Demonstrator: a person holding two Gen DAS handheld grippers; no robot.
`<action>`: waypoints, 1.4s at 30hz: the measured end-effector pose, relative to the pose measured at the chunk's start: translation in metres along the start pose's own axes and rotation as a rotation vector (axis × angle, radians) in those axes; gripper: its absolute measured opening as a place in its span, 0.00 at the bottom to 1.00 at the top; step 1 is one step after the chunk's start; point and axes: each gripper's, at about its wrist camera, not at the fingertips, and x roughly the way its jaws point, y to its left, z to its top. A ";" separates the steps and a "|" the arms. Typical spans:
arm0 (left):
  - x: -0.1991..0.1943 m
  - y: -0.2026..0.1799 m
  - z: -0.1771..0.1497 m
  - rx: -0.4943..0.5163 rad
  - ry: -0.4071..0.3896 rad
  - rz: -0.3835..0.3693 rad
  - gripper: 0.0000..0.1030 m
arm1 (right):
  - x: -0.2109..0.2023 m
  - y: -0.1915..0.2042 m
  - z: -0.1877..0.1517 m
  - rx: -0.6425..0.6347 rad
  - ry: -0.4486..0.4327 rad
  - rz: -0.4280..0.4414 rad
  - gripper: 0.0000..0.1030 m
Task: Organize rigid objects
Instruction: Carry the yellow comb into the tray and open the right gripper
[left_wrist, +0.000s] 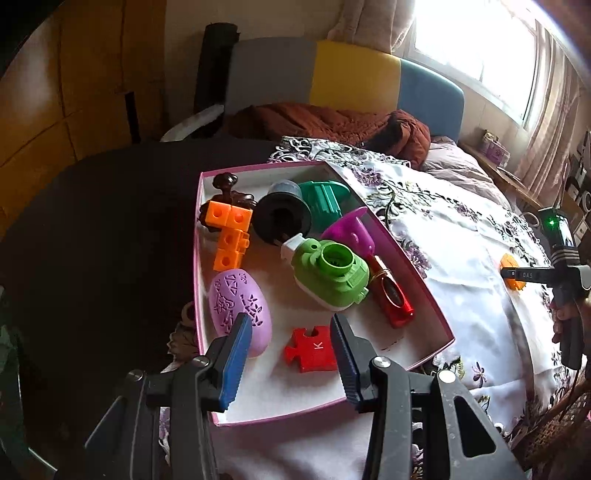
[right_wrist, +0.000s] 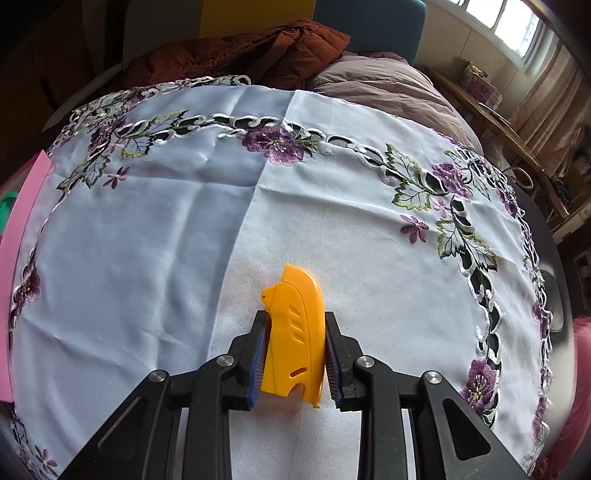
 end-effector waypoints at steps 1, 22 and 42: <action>-0.001 0.000 0.000 -0.004 -0.002 0.000 0.43 | -0.001 0.000 0.000 0.003 -0.005 0.000 0.27; -0.007 0.013 0.000 -0.049 -0.012 -0.015 0.43 | -0.064 0.061 0.007 -0.112 -0.134 0.279 0.27; -0.025 0.048 0.004 -0.137 -0.076 0.046 0.43 | -0.128 0.281 -0.040 -0.646 -0.134 0.677 0.27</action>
